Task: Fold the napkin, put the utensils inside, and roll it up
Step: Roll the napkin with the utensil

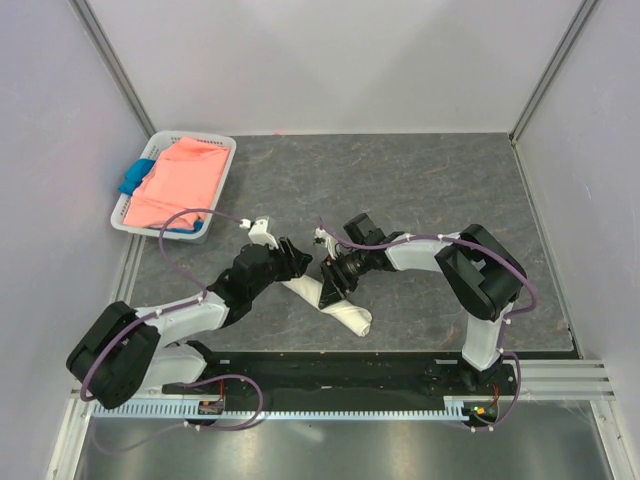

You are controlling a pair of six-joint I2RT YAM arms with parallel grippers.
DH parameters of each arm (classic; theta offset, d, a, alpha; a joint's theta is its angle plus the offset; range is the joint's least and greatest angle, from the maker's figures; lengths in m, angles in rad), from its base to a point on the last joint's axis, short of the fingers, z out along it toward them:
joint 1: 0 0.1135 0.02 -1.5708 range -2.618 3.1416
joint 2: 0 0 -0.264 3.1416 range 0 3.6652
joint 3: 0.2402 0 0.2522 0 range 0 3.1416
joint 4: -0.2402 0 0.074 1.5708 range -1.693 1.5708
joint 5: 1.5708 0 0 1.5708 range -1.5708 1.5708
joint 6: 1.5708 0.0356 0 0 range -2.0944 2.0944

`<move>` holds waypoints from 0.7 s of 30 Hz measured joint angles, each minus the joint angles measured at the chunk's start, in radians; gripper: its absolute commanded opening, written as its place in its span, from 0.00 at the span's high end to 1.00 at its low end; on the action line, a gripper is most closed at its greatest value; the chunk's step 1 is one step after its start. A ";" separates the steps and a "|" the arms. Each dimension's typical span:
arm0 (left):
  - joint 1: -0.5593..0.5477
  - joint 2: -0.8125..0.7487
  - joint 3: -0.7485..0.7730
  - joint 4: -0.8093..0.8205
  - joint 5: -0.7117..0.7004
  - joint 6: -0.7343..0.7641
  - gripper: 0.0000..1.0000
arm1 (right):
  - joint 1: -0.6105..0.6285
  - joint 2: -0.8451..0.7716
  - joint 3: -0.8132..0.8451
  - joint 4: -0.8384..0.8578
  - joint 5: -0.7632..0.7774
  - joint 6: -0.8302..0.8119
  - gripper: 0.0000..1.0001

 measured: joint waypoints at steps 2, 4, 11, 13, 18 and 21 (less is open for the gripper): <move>0.000 0.001 -0.012 0.012 0.002 -0.006 0.44 | 0.000 0.000 0.000 0.000 -0.002 0.008 0.34; 0.000 -0.017 -0.038 0.024 0.007 -0.017 0.43 | 0.000 0.000 0.000 0.000 -0.003 0.016 0.33; -0.002 -0.212 -0.134 0.038 0.043 -0.046 0.43 | -0.002 0.010 0.004 0.005 -0.011 0.052 0.32; -0.003 -0.239 -0.149 0.059 0.053 -0.053 0.43 | -0.002 0.015 0.006 0.005 -0.017 0.062 0.32; -0.003 -0.203 -0.183 0.095 0.083 -0.074 0.43 | -0.002 0.025 0.013 0.009 -0.029 0.086 0.32; -0.003 -0.116 -0.189 0.145 0.107 -0.080 0.43 | -0.002 0.026 0.014 0.009 -0.029 0.096 0.31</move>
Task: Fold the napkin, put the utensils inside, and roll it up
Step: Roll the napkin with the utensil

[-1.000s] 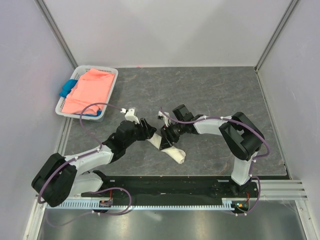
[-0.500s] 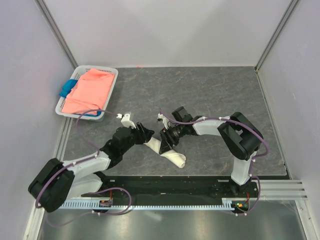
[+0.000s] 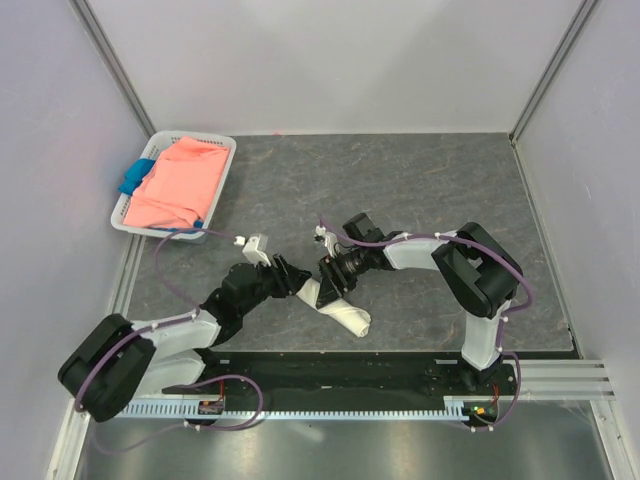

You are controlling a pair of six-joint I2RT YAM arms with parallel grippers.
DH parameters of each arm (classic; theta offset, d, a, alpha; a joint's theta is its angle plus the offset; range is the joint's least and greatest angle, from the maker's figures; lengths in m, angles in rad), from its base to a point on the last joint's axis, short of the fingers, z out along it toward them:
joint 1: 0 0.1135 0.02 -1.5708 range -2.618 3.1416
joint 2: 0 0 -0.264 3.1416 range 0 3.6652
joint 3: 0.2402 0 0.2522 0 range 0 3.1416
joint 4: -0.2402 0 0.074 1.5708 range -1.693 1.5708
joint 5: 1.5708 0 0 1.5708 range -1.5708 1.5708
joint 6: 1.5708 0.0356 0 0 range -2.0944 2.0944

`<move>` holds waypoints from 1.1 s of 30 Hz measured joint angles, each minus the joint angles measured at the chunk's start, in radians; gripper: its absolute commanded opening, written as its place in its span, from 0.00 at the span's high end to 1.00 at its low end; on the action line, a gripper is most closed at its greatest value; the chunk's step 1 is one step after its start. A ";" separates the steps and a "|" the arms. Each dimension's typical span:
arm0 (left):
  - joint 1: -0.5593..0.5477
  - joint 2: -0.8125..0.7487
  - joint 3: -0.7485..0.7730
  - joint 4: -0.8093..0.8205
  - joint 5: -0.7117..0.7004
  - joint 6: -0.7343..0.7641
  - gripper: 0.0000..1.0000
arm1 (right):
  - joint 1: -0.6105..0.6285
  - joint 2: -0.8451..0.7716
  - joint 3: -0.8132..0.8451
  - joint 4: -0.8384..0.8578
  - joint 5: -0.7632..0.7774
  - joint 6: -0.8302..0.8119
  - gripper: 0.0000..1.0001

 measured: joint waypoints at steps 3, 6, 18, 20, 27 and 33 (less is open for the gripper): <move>-0.002 0.103 -0.011 0.083 0.007 -0.002 0.43 | 0.000 0.000 0.000 0.001 0.000 0.007 0.29; -0.002 0.212 -0.013 0.174 0.006 -0.002 0.43 | 0.000 -0.002 0.000 0.003 0.000 0.020 0.24; -0.002 0.467 -0.058 0.531 0.011 -0.008 0.45 | 0.015 -0.179 -0.141 0.077 0.243 0.071 0.17; -0.002 0.479 -0.064 0.558 0.012 -0.008 0.45 | 0.015 -0.213 -0.167 0.083 0.296 0.072 0.17; -0.011 0.495 -0.064 0.583 0.015 -0.006 0.45 | 0.013 -0.328 -0.231 0.081 0.426 0.073 0.14; -0.054 0.454 -0.038 0.505 0.020 -0.003 0.43 | 0.011 -0.406 -0.234 0.073 0.431 0.074 0.10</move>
